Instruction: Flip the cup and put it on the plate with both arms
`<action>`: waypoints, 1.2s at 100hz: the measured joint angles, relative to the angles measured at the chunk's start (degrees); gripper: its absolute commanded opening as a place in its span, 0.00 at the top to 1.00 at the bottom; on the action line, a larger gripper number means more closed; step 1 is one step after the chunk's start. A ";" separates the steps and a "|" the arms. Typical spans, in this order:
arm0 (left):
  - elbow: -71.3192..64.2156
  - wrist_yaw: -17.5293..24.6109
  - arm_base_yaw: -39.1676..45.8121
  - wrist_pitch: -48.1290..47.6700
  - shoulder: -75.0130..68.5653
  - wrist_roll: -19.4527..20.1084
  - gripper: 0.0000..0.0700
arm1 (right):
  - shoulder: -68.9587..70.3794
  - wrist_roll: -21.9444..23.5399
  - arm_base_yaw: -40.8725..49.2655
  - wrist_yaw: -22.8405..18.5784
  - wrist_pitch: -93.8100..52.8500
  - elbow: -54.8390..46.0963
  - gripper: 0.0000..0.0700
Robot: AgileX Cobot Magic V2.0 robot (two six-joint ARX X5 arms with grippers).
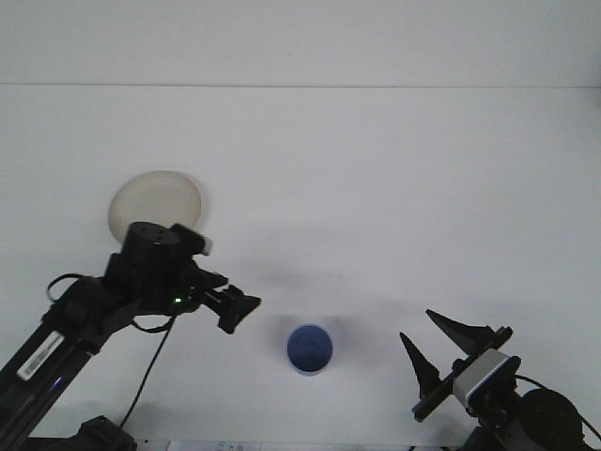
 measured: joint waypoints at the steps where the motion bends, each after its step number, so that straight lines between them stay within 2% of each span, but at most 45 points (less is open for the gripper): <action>1: 0.31 0.00 -0.70 -0.15 0.66 0.13 0.17 | 0.00 0.00 0.00 0.00 0.00 0.00 0.46; 9: 2.58 -0.15 -5.64 -1.22 5.88 1.18 0.17 | 0.00 -0.04 0.00 0.00 0.00 0.00 0.46; 22: 3.96 -2.64 -11.82 -1.11 12.76 1.92 0.17 | 0.00 -0.15 0.00 0.00 0.00 0.00 0.46; 47: 4.07 -3.76 -17.16 1.20 20.79 2.56 0.19 | 0.00 -0.17 0.00 0.00 0.00 0.00 0.46; 69: 4.17 -8.94 -19.43 2.40 25.49 2.58 0.44 | 0.00 -0.17 0.00 0.00 0.00 0.00 0.46; 75: 4.17 -9.90 -19.69 2.19 26.27 2.60 0.61 | 0.00 -0.17 0.00 0.00 0.00 0.00 0.46; 86: 4.17 -10.01 -19.93 1.53 26.56 2.60 1.00 | 0.00 -0.17 0.00 0.00 0.00 0.00 0.46; 120: 8.17 -10.32 -20.28 -3.85 26.56 3.54 0.98 | 0.00 -0.17 0.00 0.00 0.00 0.00 0.46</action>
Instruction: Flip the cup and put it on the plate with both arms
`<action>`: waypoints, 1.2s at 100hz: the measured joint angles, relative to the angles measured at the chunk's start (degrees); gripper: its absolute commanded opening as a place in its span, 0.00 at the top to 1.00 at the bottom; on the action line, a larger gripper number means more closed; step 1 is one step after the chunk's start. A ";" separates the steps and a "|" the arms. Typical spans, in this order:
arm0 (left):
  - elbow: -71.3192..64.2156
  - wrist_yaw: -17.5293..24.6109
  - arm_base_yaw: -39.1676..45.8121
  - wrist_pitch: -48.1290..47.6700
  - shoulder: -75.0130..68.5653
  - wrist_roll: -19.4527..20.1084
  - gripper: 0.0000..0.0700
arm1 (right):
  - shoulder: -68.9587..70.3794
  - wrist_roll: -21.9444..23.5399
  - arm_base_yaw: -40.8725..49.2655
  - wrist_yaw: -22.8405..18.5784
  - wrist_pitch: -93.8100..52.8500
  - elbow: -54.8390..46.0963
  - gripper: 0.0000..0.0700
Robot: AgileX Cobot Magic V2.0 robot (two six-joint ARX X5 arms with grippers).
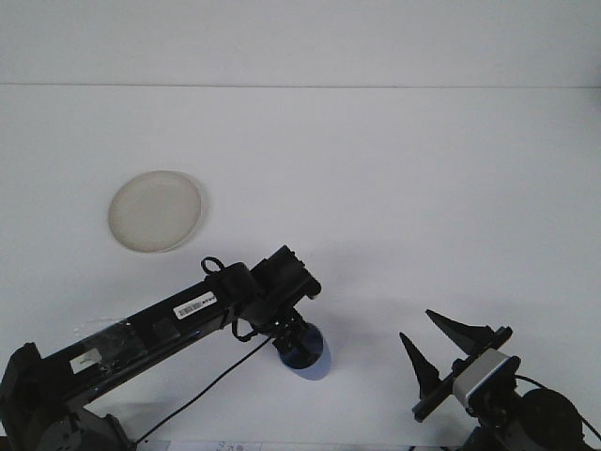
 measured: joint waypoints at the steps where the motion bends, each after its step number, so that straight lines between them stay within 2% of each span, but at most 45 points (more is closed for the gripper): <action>1: 0.31 -0.04 0.04 -0.33 0.00 0.13 0.99 | 0.00 0.00 0.00 0.00 0.00 0.00 0.46; 10: 3.39 -0.24 0.83 -3.96 -0.50 0.83 0.98 | 0.00 0.00 0.00 0.00 -0.02 0.00 0.46; 15: 5.16 -1.79 1.62 -5.99 -1.53 1.33 0.99 | 0.00 0.00 0.00 0.02 -0.07 0.00 0.46; 36: 13.53 -14.91 10.03 -10.32 -10.14 4.52 0.99 | 0.00 0.00 0.00 0.00 -0.35 0.00 0.46; 43: 15.02 -17.00 15.17 -11.39 -11.61 5.46 0.99 | 0.00 0.00 0.00 0.00 -0.42 0.00 0.46; 60: 15.39 -17.42 29.97 -10.99 -9.31 6.75 0.99 | 0.00 0.00 0.00 0.02 -0.44 0.00 0.46; 81: 15.23 -17.64 45.13 -4.68 -2.45 7.41 0.99 | 0.00 0.00 0.00 0.02 -0.44 0.00 0.46; 94: 15.26 -17.64 49.51 -0.31 2.38 7.69 0.99 | 0.00 0.00 0.00 0.02 -0.44 0.00 0.46; 120: 18.51 -17.62 52.74 0.76 12.44 7.80 0.99 | 0.00 0.00 0.00 0.02 -0.55 0.00 0.47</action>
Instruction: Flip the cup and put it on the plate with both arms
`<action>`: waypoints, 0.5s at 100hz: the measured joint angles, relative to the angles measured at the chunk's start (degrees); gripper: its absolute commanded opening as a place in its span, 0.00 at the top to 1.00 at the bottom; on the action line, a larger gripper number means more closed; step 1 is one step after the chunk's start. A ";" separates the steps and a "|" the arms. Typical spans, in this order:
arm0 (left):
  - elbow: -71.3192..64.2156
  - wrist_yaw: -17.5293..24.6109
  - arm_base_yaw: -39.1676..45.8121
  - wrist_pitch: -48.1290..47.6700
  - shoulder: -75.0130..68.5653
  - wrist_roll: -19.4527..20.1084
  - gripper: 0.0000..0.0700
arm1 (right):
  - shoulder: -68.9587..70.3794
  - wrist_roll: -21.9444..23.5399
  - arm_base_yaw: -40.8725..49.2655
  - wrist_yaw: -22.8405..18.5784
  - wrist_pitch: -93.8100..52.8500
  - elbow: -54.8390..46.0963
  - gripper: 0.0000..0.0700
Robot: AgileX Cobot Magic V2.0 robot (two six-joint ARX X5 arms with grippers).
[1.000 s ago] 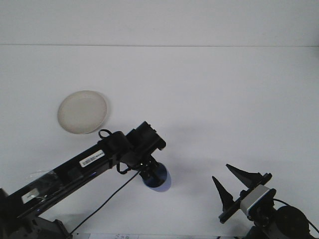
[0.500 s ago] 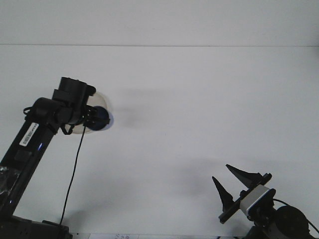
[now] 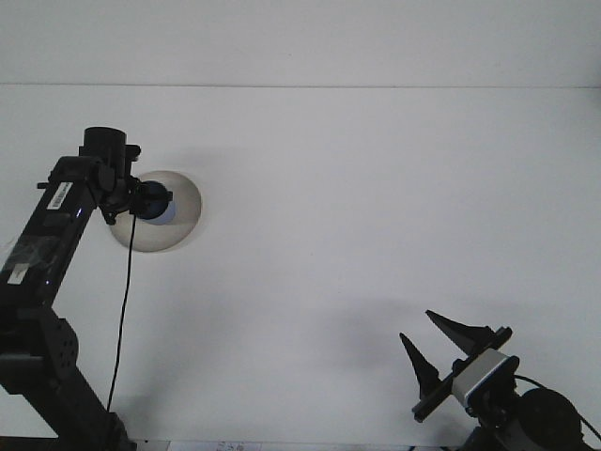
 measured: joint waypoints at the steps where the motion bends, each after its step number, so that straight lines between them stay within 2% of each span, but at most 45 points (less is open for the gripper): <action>1: 0.22 0.00 0.07 0.00 0.33 0.00 0.99 | 0.00 0.00 0.00 0.00 0.00 0.00 0.47; 18: 1.75 0.00 0.66 0.02 2.97 -0.02 0.99 | 0.00 0.00 0.00 0.00 -0.35 0.00 0.47; 26: 1.79 0.02 0.72 0.04 2.97 -0.02 0.94 | 0.00 0.00 0.00 0.00 -0.37 0.00 0.47; 31: 1.79 0.02 0.72 0.04 2.97 -0.04 0.79 | 0.00 0.00 0.00 0.00 -0.39 0.00 0.47; 41: 1.79 0.02 0.72 0.00 2.97 -0.44 0.32 | 0.00 0.00 0.00 0.00 -0.42 0.00 0.47; 45: 1.79 0.00 0.72 -0.07 2.97 -0.61 0.23 | 0.00 0.00 0.00 0.00 -0.42 0.00 0.47; 50: 2.05 0.02 0.72 -0.66 2.99 -0.85 0.22 | 0.00 0.00 0.00 0.00 -0.44 0.00 0.47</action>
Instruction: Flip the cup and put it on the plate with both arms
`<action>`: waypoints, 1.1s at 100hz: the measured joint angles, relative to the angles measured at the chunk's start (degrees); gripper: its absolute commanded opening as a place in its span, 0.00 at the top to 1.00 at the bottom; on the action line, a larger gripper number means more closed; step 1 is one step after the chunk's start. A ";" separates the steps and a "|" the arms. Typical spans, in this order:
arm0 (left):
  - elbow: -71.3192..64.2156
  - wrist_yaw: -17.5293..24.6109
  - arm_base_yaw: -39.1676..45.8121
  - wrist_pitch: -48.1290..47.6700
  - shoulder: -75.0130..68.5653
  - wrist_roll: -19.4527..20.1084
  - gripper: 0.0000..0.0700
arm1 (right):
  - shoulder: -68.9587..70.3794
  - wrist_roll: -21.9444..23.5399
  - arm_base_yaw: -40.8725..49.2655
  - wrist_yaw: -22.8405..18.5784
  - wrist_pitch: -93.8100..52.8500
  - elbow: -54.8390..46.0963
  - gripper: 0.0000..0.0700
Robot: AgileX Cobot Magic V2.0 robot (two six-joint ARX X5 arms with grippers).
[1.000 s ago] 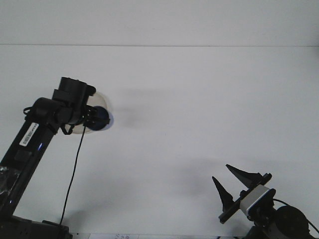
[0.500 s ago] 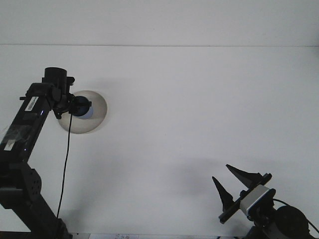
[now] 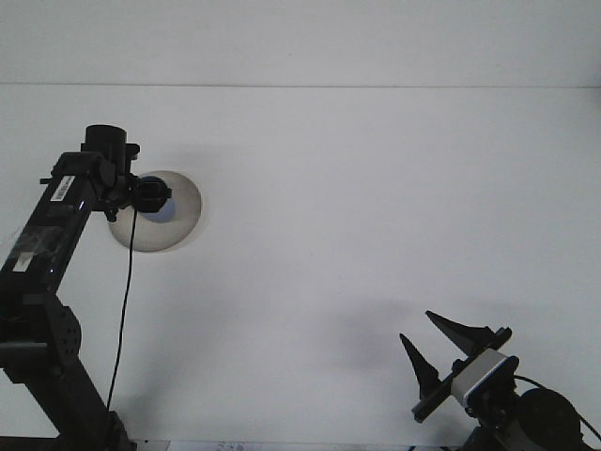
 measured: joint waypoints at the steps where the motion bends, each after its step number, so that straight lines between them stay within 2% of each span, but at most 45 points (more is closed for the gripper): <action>1: 0.11 0.00 0.00 -0.17 0.00 -0.11 0.22 | 0.00 0.00 0.00 0.00 0.00 0.00 0.47; 37: 10.27 0.00 0.00 -5.75 -2.84 -3.72 0.22 | 0.00 0.00 0.00 0.00 -0.28 0.00 0.47; 65: 11.45 0.13 -0.72 -7.45 -21.07 -5.90 0.22 | 0.00 0.00 0.00 0.00 -0.28 0.00 0.47; 76: 10.86 1.25 -3.15 -7.58 -28.59 -6.95 0.22 | 0.00 0.00 0.00 1.29 -0.07 0.00 0.47; 89: 2.75 1.70 -8.04 -4.28 -38.69 -7.39 0.22 | 0.00 0.00 0.00 1.42 0.68 0.00 0.46; 110: -24.30 1.70 -18.01 7.45 -58.27 -9.62 0.22 | 0.00 0.00 0.00 1.42 0.70 0.00 0.46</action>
